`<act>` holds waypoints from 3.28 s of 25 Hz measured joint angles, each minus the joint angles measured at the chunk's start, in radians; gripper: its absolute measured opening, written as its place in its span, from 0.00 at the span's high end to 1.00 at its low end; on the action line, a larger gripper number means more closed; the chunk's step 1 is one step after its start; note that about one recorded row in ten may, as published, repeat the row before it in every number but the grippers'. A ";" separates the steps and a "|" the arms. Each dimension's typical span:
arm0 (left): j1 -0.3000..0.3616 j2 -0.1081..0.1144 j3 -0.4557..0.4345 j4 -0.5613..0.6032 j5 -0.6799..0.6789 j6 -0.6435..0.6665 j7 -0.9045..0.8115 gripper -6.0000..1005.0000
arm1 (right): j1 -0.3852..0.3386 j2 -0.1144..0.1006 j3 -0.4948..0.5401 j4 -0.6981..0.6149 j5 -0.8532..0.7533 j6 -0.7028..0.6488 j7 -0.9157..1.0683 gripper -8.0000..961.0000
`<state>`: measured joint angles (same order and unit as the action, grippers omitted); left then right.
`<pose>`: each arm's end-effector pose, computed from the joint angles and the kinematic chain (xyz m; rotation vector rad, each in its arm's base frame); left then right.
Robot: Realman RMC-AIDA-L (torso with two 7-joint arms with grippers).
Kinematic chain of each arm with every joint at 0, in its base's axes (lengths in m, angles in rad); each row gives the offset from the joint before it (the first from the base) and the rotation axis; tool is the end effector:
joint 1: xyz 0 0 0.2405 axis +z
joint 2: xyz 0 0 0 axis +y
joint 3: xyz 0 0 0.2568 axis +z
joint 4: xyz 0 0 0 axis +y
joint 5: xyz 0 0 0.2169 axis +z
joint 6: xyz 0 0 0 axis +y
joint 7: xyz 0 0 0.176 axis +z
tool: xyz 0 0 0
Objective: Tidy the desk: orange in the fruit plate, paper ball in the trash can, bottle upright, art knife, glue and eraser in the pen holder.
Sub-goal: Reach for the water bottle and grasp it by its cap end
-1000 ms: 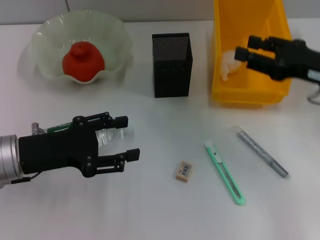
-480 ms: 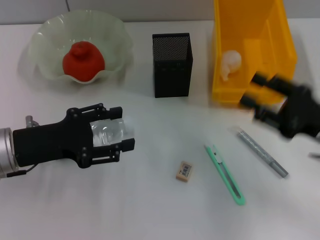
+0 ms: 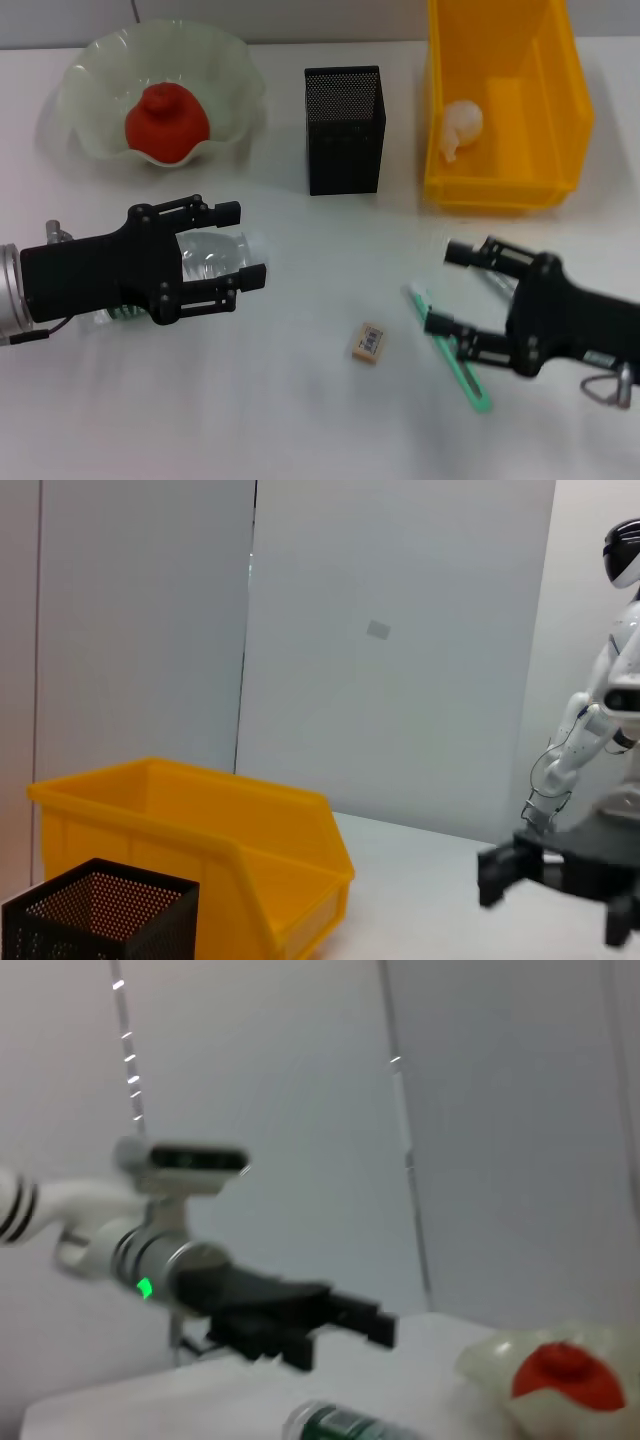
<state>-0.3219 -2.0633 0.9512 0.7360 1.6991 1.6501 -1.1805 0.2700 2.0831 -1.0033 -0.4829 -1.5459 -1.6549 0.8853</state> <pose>-0.2578 0.2952 -0.0228 -2.7407 -0.3531 -0.8536 0.2722 0.2586 -0.0552 -2.6147 0.3358 1.0163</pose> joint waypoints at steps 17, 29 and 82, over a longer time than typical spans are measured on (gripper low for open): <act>-0.053 -0.003 0.009 -0.007 0.066 -0.034 -0.046 0.23 | -0.010 0.001 0.040 0.221 0.007 0.036 -0.194 0.19; -0.045 -0.005 0.008 -0.033 0.068 -0.049 -0.050 0.23 | 0.009 -0.002 0.055 0.208 0.013 0.046 -0.110 0.19; -0.118 -0.001 0.006 0.178 0.167 -0.103 -0.350 0.23 | 0.197 0.003 0.053 -0.772 -0.615 -0.094 1.172 0.19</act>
<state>-0.4395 -2.0643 0.9568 0.9136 1.8659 1.5475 -1.5304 0.4669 2.0862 -0.9501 -1.2552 -2.1609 -1.7493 2.0578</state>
